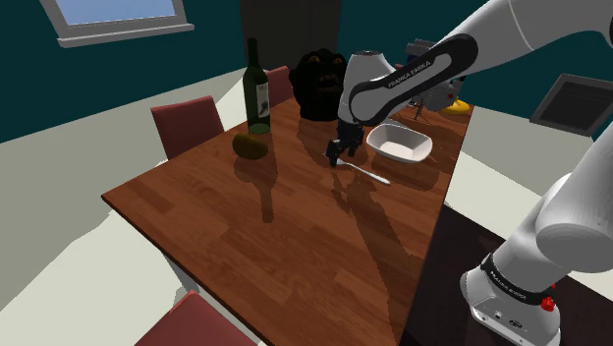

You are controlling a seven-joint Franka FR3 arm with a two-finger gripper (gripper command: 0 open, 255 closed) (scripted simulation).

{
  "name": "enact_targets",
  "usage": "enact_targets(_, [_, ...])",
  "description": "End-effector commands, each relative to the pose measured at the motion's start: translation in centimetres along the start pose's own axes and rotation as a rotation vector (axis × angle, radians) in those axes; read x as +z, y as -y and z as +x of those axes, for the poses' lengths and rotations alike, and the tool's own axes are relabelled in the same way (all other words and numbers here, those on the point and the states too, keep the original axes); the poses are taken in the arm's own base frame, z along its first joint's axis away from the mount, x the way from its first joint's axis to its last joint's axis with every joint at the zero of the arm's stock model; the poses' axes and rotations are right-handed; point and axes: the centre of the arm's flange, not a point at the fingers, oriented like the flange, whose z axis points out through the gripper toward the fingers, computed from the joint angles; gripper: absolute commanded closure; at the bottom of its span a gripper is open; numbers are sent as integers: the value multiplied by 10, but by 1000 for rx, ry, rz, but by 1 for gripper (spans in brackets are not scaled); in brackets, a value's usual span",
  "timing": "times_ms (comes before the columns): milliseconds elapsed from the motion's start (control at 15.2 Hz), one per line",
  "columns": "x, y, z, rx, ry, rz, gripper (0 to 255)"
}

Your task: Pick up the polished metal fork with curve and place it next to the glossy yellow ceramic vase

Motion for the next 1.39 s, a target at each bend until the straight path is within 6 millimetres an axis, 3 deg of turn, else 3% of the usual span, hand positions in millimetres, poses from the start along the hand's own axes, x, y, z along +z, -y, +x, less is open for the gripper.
enact_targets(0, [0,0,0,0,0,0,0])
enact_targets(66, [0,0,0,0,0,0,0])
enact_targets(132, [0,0,0,0,0,0,255])
enact_targets(726, [0,0,0,0,0,0,255])
enact_targets(1320, [-47,1,2,0,0,0,255])
